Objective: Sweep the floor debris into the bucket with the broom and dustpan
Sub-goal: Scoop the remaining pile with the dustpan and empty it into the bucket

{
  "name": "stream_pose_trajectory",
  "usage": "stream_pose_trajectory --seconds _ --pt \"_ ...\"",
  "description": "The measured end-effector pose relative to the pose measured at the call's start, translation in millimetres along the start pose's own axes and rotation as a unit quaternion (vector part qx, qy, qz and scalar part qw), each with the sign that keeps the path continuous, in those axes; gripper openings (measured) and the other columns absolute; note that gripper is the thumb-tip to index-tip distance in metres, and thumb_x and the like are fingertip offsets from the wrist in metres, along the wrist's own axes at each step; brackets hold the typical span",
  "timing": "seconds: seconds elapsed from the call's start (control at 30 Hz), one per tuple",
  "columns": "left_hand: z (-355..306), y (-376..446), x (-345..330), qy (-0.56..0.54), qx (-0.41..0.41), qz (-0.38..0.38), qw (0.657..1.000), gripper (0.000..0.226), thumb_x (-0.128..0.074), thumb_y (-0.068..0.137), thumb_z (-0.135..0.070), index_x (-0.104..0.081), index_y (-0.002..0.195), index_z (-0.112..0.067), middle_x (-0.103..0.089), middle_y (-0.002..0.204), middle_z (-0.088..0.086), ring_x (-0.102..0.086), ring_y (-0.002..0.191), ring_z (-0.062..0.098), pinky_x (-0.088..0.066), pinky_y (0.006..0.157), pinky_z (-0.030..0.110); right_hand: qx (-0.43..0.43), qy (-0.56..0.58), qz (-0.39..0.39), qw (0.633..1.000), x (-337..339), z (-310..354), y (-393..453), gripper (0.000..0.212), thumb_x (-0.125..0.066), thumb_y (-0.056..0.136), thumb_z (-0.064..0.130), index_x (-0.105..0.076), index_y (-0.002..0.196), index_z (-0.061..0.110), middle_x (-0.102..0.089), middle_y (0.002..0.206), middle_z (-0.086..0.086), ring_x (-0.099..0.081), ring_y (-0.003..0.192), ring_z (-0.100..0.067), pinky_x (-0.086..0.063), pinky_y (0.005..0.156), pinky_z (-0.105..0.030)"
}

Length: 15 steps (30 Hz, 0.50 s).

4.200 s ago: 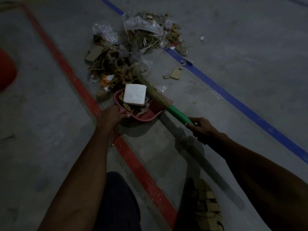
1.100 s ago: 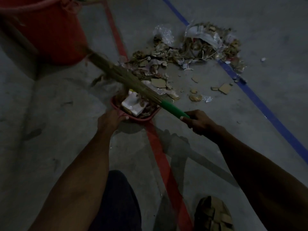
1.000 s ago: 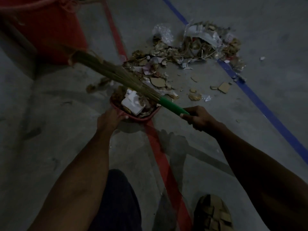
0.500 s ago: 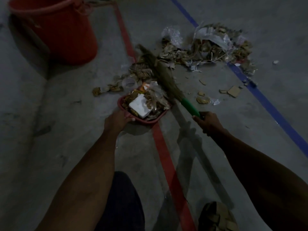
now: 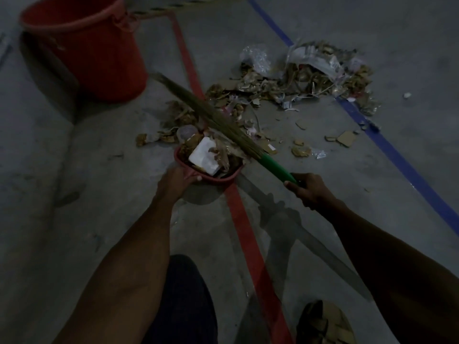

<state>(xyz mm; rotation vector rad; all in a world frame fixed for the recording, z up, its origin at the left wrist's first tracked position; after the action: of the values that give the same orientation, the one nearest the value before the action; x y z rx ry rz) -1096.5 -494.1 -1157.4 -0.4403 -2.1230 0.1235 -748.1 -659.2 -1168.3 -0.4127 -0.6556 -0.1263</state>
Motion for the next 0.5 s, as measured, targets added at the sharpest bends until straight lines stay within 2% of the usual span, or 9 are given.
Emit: stream_pose_trajectory --seconds 0.07,0.17,0.3,0.37,0.5 --pt "-7.5 -3.4 6.7 -0.022 -0.021 -0.015 0.999 0.059 -0.070 0.087 -0.047 -0.058 0.135 -0.016 -0.063 0.129 0.010 -0.059 0.114 0.028 -0.039 0.083 0.027 0.018 0.004 -0.020 1.000 6.4 10.1 0.0 0.049 -0.055 0.103 0.036 -0.051 0.145 0.010 -0.061 0.070 -0.009 -0.055 0.047 -0.019 -0.047 0.041 -0.026" --pt "-14.2 -7.6 23.0 -0.029 -0.043 -0.054 0.997 0.059 -0.070 0.086 -0.049 -0.059 0.133 -0.014 -0.064 0.127 0.010 -0.060 0.113 0.028 -0.039 0.081 0.027 0.034 -0.001 -0.038 0.999 11.1 26.7 3.7 0.050 -0.055 0.102 0.038 -0.051 0.145 0.012 -0.061 0.070 -0.009 -0.055 0.047 -0.019 -0.046 0.041 -0.026" --pt "-7.7 -15.8 42.8 -0.016 -0.006 -0.074 0.997 0.051 -0.070 0.086 -0.048 -0.067 0.117 -0.008 -0.068 0.111 0.015 -0.063 0.100 0.031 -0.038 0.071 0.029 0.060 -0.036 -0.022 0.997 10.1 51.0 3.7 0.051 -0.055 0.102 0.040 -0.051 0.145 0.013 -0.060 0.068 -0.005 -0.057 0.048 -0.019 -0.048 0.041 -0.028" --pt "-2.2 -22.2 50.3 -0.013 0.007 -0.077 0.997 0.053 -0.070 0.084 -0.053 -0.068 0.108 -0.005 -0.069 0.105 0.017 -0.065 0.096 0.032 -0.040 0.070 0.030 0.066 -0.051 -0.008 0.997 7.0 60.6 0.9 0.052 -0.054 0.102 0.041 -0.051 0.145 0.012 -0.061 0.070 -0.006 -0.057 0.048 -0.018 -0.049 0.041 -0.028" --pt "-4.4 -27.9 66.1 -0.036 0.017 -0.098 0.994 0.060 -0.073 0.081 -0.054 -0.067 0.115 -0.005 -0.068 0.112 0.018 -0.064 0.102 0.033 -0.041 0.074 0.031 0.070 -0.063 -0.004 0.996 13.9 82.4 2.4 0.052 -0.054 0.101 0.043 -0.051 0.145 0.014 -0.062 0.071 -0.006 -0.058 0.048 -0.018 -0.052 0.041 -0.031"
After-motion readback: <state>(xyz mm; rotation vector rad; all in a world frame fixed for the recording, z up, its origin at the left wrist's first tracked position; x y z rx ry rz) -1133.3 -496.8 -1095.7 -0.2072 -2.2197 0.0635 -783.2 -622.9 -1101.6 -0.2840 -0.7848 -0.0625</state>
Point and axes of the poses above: each hand's wrist, its own y-axis towards the middle knuckle, its own x-axis out of the back of the hand, z = x × y, the point moved 9 cm from there along y, towards the middle knuckle
